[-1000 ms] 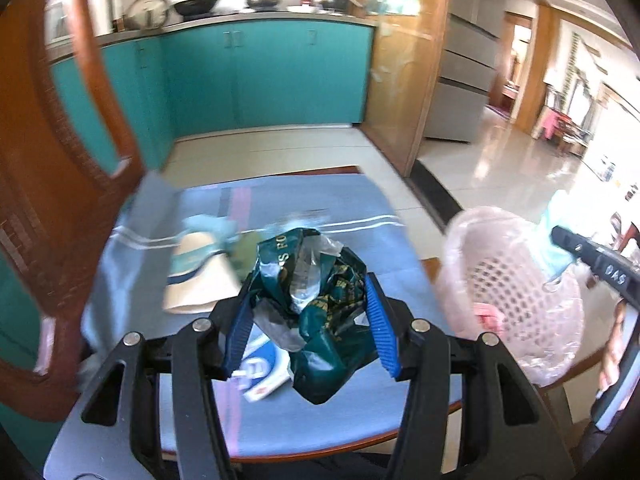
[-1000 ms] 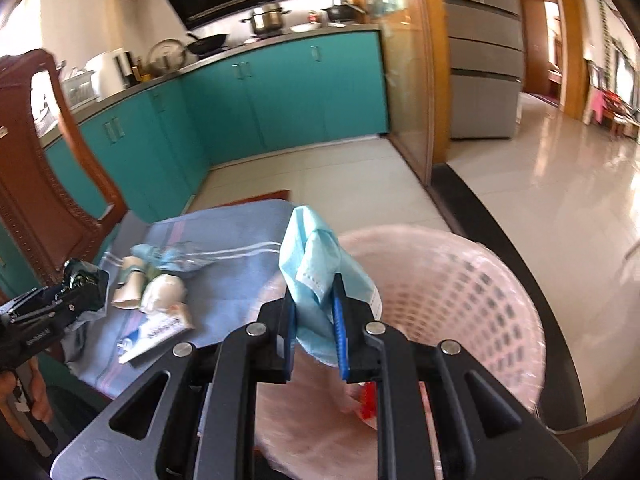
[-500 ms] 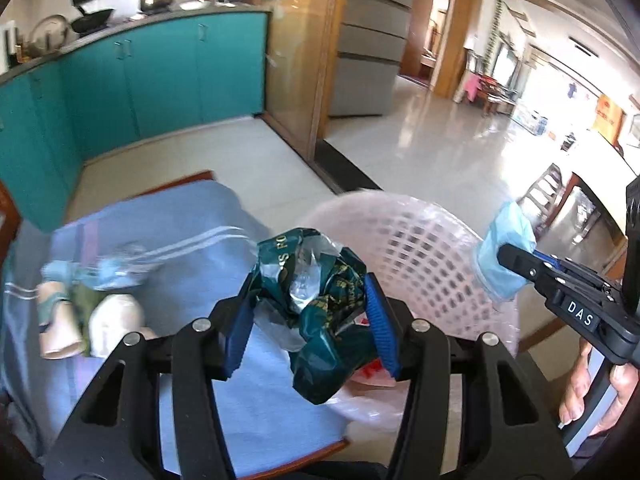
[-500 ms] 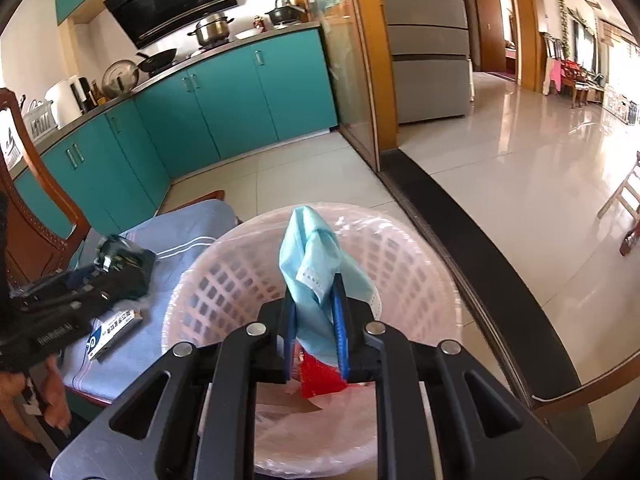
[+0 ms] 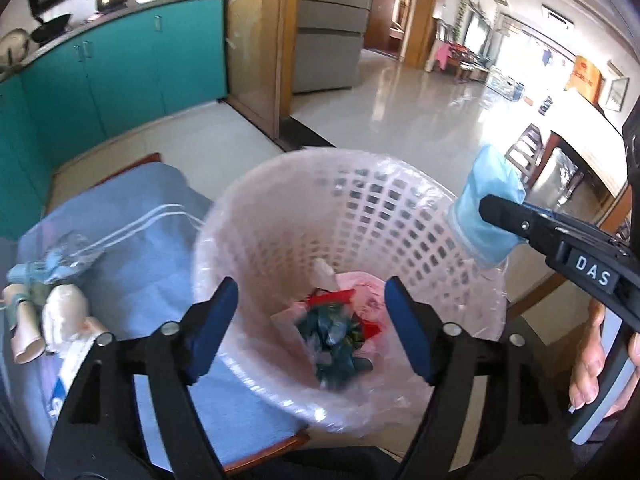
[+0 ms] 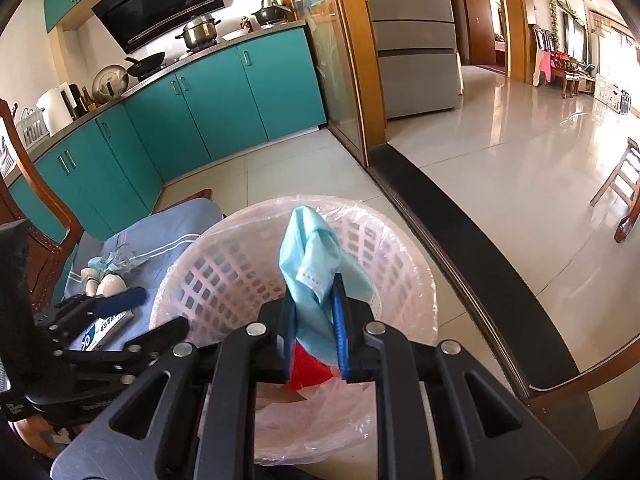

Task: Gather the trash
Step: 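Carry wrapper and mask over the wastebasket and open both tools to drop them, then withdraw both tools to the chair and close the left tool on the ointment box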

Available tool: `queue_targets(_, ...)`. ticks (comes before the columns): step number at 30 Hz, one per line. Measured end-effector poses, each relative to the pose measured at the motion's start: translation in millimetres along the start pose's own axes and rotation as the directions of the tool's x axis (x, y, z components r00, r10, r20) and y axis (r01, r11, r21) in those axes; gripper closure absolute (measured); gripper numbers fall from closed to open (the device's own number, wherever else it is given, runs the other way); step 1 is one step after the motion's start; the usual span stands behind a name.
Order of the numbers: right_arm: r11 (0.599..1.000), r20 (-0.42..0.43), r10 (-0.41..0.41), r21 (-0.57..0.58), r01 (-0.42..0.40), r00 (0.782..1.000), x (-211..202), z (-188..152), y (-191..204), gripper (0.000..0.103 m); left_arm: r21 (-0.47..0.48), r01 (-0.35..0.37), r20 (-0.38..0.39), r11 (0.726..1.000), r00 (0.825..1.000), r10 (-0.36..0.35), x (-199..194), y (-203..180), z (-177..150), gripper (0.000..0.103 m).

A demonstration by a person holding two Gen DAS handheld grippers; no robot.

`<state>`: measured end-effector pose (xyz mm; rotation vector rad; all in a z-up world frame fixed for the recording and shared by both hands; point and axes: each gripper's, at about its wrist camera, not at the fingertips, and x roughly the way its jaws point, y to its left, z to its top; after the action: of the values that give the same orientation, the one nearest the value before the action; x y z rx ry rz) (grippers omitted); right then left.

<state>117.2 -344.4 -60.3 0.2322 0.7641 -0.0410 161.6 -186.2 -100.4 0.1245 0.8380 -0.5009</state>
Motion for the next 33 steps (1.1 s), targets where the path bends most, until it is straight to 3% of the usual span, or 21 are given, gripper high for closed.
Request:
queue_targets(9, 1.0, -0.049, 0.009, -0.017, -0.01, 0.999, 14.6, -2.6, 16.2, 0.084, -0.169, -0.179, 0.051, 0.969, 0.98, 0.19, -42.6, 70.3, -16.2, 0.019)
queue_targets(15, 1.0, -0.051, 0.015, -0.014, -0.016, 0.999, 17.2, 1.8, 30.4, 0.048, -0.223, -0.263, 0.054, 0.939, 0.958, 0.281, -68.3, 107.9, -31.6, 0.014)
queue_targets(22, 0.998, -0.029, 0.018, -0.054, -0.02, 0.999, 10.8, 4.7, 61.5, 0.028, -0.292, -0.295, 0.042, 0.91, 0.946, 0.321, -93.6, 141.4, -55.1, 0.013)
queue_targets(33, 0.991, -0.034, 0.055, -0.118, -0.059, 0.998, 4.5, 3.7, 106.1, 0.028, -0.356, -0.321, -0.006, 0.877, 0.94, 0.342, -109.5, 180.8, -88.3, 0.009)
